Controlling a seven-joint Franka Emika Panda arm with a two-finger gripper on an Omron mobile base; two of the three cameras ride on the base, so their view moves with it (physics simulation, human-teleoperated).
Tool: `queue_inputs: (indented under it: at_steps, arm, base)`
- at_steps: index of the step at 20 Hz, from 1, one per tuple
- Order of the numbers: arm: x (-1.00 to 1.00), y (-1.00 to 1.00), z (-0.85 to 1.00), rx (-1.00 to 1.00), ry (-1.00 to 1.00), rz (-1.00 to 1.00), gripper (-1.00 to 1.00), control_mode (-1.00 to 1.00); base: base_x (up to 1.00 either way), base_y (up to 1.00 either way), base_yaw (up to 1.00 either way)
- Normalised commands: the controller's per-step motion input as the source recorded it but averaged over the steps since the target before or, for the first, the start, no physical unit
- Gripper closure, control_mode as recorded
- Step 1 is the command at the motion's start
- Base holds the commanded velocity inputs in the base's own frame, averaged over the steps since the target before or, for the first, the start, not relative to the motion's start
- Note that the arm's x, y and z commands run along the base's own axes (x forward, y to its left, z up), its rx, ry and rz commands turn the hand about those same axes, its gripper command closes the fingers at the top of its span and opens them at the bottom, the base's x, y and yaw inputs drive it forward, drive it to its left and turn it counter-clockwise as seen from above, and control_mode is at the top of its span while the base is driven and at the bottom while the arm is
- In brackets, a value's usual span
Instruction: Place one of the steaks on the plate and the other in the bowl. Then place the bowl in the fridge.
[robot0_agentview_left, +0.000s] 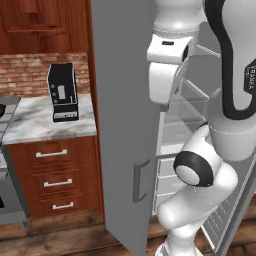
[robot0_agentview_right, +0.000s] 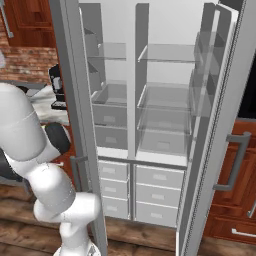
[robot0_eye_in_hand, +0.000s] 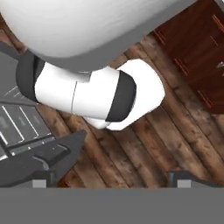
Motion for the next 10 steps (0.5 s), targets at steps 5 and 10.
queue_inputs:
  at_steps: [5, 10]
  arm:
    - [-0.95, -1.00, -0.91, -0.04, -0.02, -0.05, -1.00, -1.00]
    - [-0.96, -1.00, -0.71, 0.00, -0.07, -0.07, -1.00, -1.00]
  base:
    - [0.00, 0.00, 0.00]
    - [0.00, 0.00, 0.00]
